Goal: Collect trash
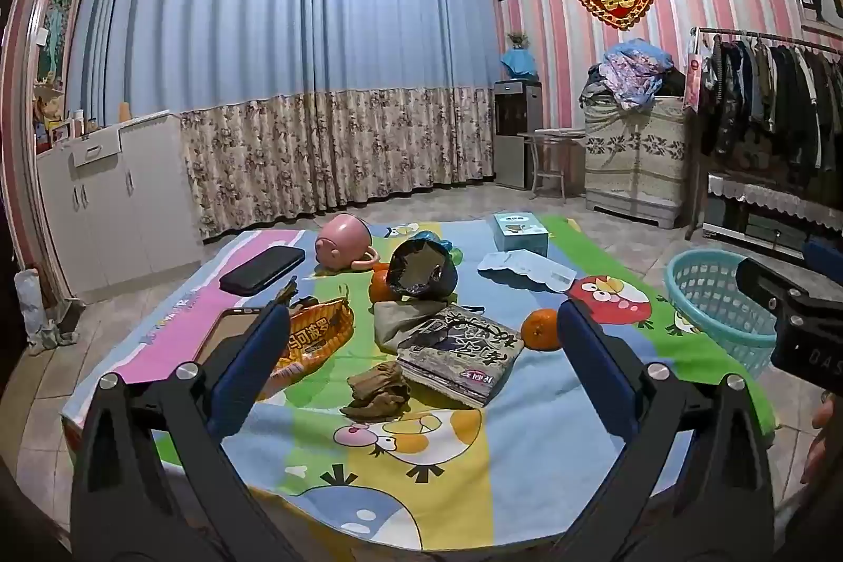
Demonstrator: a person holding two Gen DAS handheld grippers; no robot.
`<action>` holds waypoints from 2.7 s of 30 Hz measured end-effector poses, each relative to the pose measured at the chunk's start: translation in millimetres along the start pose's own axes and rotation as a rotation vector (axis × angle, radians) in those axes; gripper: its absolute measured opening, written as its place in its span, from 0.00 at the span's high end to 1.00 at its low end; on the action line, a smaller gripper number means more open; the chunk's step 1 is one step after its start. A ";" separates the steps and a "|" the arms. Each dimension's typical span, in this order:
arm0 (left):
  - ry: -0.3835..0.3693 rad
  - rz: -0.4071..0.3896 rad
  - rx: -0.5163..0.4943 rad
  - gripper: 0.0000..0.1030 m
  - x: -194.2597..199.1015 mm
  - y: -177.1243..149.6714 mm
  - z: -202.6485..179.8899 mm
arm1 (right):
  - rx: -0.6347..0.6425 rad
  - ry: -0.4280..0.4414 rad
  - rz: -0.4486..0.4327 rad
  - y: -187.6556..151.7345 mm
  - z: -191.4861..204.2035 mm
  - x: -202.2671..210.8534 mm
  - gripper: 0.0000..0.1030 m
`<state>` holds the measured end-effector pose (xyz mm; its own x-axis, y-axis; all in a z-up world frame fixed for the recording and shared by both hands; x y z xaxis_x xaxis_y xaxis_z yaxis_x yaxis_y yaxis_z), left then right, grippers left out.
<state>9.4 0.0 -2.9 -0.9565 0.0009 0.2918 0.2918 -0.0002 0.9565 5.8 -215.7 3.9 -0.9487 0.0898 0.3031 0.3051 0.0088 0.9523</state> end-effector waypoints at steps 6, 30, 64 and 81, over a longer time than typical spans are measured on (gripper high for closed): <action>-0.002 0.000 0.000 0.05 -0.7 0.0 0.3 | -0.003 0.002 0.001 -0.4 -1.3 -2.7 0.04; 0.003 -0.004 0.001 0.05 1.8 4.3 6.0 | -0.006 -0.008 -0.014 0.4 -1.8 1.5 0.04; 0.006 0.001 0.000 0.05 -5.7 -3.8 9.9 | -0.005 -0.003 0.001 -3.5 -0.8 -1.9 0.04; 0.005 -0.003 0.001 0.05 -2.9 -2.7 7.1 | -0.003 -0.006 0.001 -4.3 -0.5 -3.3 0.04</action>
<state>11.4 7.1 -6.3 -0.9572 -0.0040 0.2894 0.2894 0.0004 0.9572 7.6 -216.5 -1.2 -0.9479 0.0953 0.3039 0.3059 0.0058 0.9521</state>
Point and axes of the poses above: each gripper's, at about its wrist camera, not at the fingertips, and x roughly against the way its jaws point, z to its left, y to its top, the point moved 1 cm from there along -x, roughly the way its jaws point, and after that the axes turned 4 degrees about x, right-handed, at the moved point
